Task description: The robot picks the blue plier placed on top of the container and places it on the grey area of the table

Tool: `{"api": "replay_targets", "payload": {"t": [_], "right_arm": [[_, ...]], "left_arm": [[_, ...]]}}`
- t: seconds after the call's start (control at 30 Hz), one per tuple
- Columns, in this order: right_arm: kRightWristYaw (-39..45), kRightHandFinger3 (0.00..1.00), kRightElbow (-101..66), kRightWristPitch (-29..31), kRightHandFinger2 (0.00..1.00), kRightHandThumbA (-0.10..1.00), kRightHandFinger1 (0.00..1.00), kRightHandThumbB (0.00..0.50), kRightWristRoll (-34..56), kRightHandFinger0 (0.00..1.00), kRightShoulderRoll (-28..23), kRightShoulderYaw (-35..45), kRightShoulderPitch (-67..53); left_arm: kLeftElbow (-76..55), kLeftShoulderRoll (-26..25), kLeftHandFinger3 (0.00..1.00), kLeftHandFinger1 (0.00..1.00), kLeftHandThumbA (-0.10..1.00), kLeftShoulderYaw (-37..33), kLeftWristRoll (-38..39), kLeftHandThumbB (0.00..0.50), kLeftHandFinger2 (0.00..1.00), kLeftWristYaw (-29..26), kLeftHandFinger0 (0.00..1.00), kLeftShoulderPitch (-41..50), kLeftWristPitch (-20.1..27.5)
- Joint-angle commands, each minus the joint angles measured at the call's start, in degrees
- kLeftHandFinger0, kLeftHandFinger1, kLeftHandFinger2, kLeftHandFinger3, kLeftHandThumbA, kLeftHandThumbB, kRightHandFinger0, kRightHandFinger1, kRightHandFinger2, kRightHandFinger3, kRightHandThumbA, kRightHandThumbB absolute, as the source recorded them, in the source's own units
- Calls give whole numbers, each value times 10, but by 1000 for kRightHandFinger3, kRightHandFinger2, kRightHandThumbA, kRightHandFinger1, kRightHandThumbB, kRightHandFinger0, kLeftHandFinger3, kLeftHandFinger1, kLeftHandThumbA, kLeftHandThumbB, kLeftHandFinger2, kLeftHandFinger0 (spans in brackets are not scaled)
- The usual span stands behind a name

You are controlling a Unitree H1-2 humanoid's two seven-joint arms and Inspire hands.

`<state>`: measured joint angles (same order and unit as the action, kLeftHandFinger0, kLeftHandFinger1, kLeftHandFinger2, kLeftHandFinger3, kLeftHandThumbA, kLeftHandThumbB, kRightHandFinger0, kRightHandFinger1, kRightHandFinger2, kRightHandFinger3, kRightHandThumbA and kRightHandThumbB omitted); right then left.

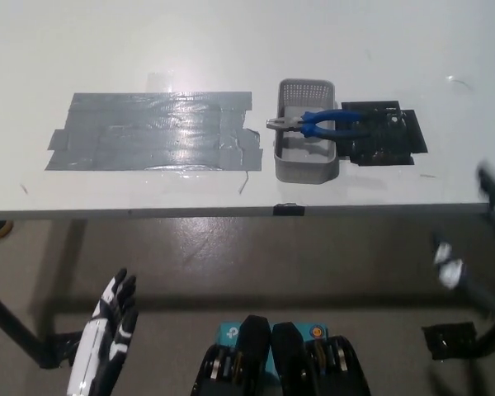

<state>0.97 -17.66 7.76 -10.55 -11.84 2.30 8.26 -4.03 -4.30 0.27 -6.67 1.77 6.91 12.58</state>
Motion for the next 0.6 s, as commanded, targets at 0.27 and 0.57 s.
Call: {"api": "replay_targets", "payload": {"t": [0.27,0.57], "right_arm": [[182,1000,149,-259,1000,834,1000,264,-82,1000,-122,-125,316],[262,1000,421,-262,1000,1000,1000,367,-131,1000,-122,-259,521]], "left_arm": [[-28,-4,1000,1000,890,-6,-46,180,1000,-10,1000,-33,-25],[-10,-7,1000,1000,882,-14,-47,170,1000,-5,1000,-22,-9]]}}
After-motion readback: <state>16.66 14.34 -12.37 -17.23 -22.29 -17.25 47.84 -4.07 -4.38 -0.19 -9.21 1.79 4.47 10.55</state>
